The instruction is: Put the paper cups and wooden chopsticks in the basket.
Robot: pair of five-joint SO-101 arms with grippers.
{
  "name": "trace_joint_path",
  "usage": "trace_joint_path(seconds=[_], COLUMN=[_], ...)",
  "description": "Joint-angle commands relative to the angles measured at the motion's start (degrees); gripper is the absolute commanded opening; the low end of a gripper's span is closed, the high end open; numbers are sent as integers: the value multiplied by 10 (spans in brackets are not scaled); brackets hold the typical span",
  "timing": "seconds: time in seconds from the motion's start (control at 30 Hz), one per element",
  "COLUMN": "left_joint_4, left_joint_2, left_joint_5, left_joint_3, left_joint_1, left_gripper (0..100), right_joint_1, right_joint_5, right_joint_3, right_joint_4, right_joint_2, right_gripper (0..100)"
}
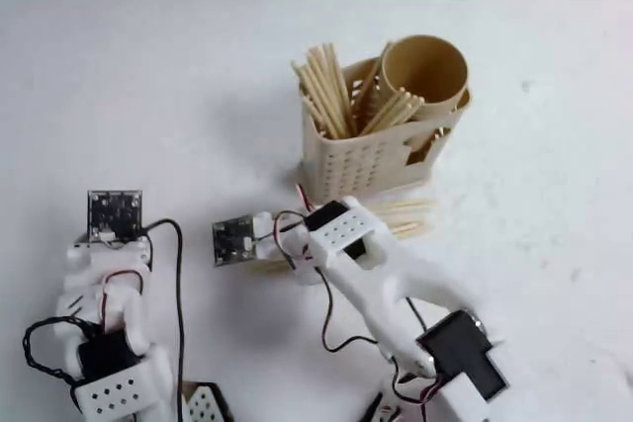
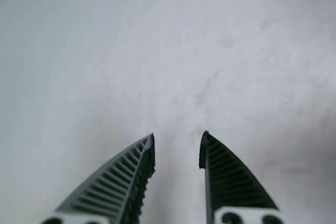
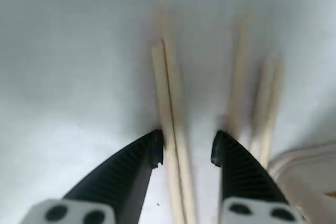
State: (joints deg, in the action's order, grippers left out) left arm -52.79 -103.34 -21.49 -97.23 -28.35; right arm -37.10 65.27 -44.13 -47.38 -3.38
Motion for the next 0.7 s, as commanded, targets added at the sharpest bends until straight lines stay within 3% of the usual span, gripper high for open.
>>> trace_joint_path(seconds=[0.0,0.1,0.5,0.67], left_joint_4=[-4,-4,-4,-4], left_joint_2=[-9,-9,-9,-9], left_joint_5=[-5,-5,-5,-5], left_joint_3=[2,2,2,2], left_joint_1=[-7,-7,-7,-7], left_gripper=[155,155,155,155], right_joint_1=[8,8,9,9], right_joint_5=[6,1,-144,-155], right_joint_3=[3,3,3,-6], right_joint_4=[6,6,3,6], right_joint_2=[8,18,-73,-93], right_gripper=[70,15,16,16])
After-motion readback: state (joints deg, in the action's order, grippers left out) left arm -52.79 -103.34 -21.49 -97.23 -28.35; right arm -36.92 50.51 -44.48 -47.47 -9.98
